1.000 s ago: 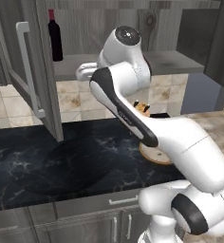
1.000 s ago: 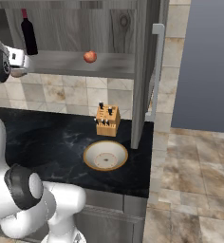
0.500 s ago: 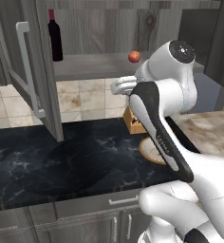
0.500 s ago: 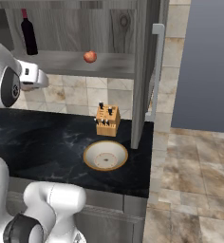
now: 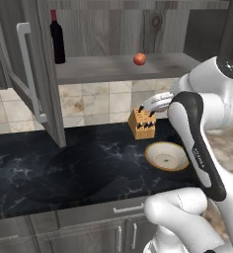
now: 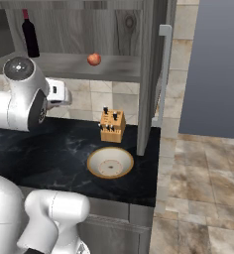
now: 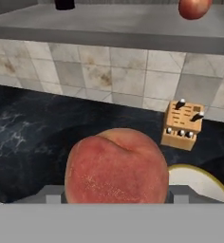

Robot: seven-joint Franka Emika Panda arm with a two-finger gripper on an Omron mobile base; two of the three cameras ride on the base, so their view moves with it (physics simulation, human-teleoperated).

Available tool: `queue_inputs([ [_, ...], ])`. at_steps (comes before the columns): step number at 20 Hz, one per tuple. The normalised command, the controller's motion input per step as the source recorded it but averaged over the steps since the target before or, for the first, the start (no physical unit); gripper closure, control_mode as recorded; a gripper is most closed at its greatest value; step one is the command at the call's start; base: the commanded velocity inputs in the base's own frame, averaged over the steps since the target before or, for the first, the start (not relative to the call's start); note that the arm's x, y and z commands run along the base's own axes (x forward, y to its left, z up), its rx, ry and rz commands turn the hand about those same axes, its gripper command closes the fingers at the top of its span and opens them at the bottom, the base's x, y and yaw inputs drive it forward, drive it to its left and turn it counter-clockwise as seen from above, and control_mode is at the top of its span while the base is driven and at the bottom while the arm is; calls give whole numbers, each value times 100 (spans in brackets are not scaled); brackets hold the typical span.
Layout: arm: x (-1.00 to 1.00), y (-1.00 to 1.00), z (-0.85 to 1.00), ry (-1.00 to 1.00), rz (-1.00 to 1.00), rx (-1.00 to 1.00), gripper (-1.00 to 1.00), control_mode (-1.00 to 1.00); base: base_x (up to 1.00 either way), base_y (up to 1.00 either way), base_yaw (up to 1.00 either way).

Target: Open the cabinet. Pick the peach and peach from the cabinet and place them into the bowl. Then close the cabinet.

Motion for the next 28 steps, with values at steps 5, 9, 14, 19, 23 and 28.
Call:
queue_inputs([
  [5, -34, -50, -40, 17, 0, -10, 100, -100, 0, 0, 0],
  [9, -18, -38, -38, 16, 0, -13, 100, -100, 0, 0, 0],
  [14, -1, -24, -43, 14, -1, -7, 100, -100, 0, 0, 0],
  [19, 1, -8, -37, 13, -4, -5, 100, -100, 0, 0, 0],
  [23, 6, -7, -31, 11, -6, -6, 100, -100, 0, 0, 0],
  [28, 8, -17, -32, 9, -7, -4, 100, -100, 0, 0, 0],
])
